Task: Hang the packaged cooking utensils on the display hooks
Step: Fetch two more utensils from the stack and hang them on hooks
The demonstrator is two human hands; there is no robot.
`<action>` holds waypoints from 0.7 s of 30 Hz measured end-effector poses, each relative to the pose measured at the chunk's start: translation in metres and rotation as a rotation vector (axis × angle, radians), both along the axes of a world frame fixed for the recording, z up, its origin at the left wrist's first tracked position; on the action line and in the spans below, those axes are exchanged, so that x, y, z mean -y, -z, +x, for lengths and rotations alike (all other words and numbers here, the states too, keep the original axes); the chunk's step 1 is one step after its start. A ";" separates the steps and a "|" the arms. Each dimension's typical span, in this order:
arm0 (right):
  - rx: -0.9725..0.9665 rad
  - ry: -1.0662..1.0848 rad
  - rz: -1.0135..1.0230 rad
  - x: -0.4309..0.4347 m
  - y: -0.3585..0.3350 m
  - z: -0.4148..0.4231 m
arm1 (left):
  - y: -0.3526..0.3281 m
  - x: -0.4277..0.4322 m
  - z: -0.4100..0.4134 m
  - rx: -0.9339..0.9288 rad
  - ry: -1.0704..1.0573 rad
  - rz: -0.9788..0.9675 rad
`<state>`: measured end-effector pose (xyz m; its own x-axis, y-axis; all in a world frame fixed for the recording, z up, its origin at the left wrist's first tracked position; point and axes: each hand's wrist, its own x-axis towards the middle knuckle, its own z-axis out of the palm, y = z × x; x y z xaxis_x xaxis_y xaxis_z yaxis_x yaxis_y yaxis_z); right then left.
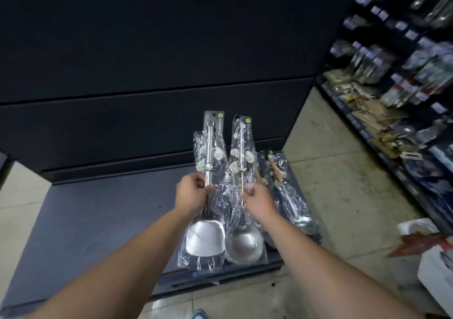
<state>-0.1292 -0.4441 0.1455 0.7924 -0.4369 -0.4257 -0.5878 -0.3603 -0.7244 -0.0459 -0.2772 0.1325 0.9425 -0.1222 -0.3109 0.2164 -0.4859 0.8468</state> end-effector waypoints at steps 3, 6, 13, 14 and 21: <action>0.052 0.055 -0.012 0.039 -0.017 -0.031 | -0.024 0.041 -0.024 0.080 0.044 -0.018; 0.105 0.119 -0.029 0.088 -0.034 -0.068 | -0.044 0.094 -0.050 0.137 0.119 -0.006; 0.191 0.277 -0.105 0.227 -0.063 -0.166 | -0.084 0.255 -0.130 0.193 0.290 -0.034; 0.204 0.294 -0.118 0.248 -0.068 -0.180 | -0.088 0.279 -0.140 0.200 0.306 -0.040; 0.238 0.404 -0.178 0.388 -0.092 -0.252 | -0.117 0.426 -0.184 0.284 0.383 -0.063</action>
<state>-0.3808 -0.8319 0.2374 0.6105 -0.7786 -0.1450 -0.5322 -0.2678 -0.8032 -0.2302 -0.7034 0.2498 0.8725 -0.4878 -0.0288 -0.2121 -0.4310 0.8771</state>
